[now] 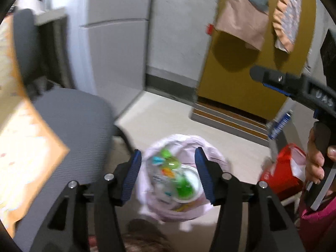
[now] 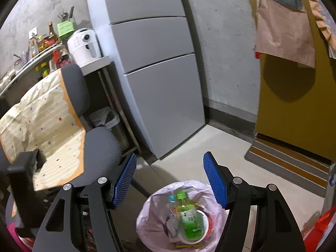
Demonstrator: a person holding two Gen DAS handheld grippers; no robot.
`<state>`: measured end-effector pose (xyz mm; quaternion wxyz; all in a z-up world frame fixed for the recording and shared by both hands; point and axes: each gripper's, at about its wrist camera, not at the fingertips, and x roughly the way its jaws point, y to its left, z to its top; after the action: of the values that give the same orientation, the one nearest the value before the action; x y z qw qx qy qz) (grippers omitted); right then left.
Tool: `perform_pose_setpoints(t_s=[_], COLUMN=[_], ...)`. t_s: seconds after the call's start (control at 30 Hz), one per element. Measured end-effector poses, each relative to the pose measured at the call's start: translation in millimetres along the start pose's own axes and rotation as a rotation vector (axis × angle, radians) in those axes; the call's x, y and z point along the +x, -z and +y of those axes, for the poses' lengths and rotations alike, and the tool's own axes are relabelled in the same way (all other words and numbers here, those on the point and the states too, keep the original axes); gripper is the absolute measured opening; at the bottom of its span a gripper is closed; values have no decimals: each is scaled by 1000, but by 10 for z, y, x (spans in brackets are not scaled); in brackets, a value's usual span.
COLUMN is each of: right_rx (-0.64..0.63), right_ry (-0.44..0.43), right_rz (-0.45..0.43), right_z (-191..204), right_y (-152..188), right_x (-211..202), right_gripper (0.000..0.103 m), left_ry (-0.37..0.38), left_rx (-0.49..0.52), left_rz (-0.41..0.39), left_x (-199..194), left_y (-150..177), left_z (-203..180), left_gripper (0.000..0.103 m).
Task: Collect trash
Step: 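Open both tools over the bin to drop the packet and bottle, then move both tools back toward the black pad and clear tray on the chair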
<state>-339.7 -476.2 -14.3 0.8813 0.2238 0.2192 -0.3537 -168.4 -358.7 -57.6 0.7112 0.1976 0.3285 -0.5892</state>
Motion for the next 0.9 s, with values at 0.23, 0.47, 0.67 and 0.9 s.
perform_pose_setpoints(t_s=[0.23,0.47,0.67,0.9], right_rx=[-85,-254,-426,-608], right_ry=[-108,-261,-404,-556], right_rz=[34,80,119,162], right_z=[604,1567,2515,3609], right_y=[-53,-33,109,341], right_x=[129,256,382,586], right_gripper=[67,67,67,67], left_ry=[-213,-411,-583,-739], left_rx=[-135,-281,-404,-577], left_rz=[-95,-170,-211,-221], left_x=[-801,-1533,-2088,-2611], left_y=[241,603,988,1500], left_z=[672,1211,1670,2304], left_gripper=[57,60,61,61])
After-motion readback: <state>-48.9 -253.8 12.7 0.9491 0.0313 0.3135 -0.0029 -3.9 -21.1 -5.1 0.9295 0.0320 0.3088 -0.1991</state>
